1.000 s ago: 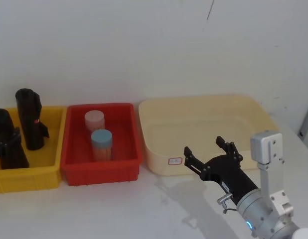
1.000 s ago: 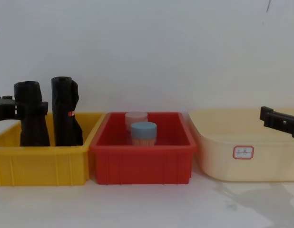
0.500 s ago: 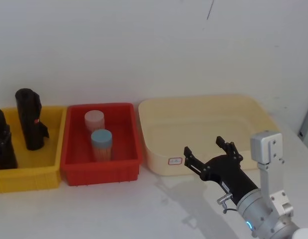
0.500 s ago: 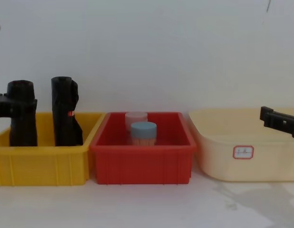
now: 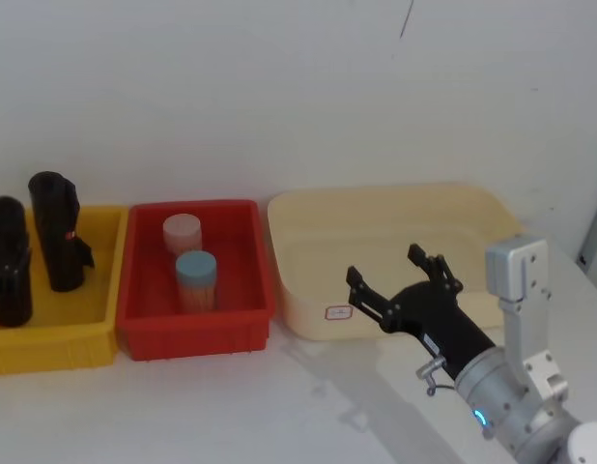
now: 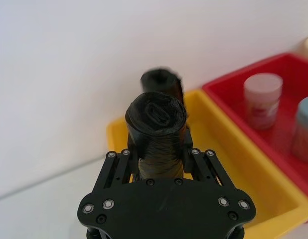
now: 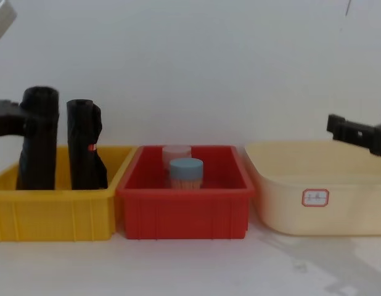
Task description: Pick up the garbage bag with the one hand and transfer it to the other hand.
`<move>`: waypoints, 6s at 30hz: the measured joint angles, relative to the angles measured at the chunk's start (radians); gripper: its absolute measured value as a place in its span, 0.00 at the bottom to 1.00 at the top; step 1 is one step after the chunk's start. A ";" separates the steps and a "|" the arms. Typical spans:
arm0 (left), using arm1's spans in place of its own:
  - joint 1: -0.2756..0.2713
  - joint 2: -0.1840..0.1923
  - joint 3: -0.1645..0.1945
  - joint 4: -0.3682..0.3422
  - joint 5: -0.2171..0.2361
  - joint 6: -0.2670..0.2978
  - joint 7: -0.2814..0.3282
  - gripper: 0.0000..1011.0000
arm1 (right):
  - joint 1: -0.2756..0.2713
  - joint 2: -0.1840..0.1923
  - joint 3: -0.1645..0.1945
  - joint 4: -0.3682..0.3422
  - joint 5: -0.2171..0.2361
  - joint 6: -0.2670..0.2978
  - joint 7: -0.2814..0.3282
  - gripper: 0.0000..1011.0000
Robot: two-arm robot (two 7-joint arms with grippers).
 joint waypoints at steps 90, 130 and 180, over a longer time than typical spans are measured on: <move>-0.266 -0.229 0.149 0.090 -0.184 -0.090 -0.273 0.35 | 0.498 -0.099 -0.238 0.288 -0.139 0.151 0.220 0.99; -0.257 -0.213 0.167 0.056 -0.230 -0.050 -0.260 0.35 | 0.550 -0.199 -0.191 0.457 -0.139 0.133 0.192 0.78; -0.220 -0.186 0.162 -0.008 -0.252 -0.045 -0.261 0.99 | 0.560 -0.204 -0.151 0.474 -0.107 0.115 0.179 0.56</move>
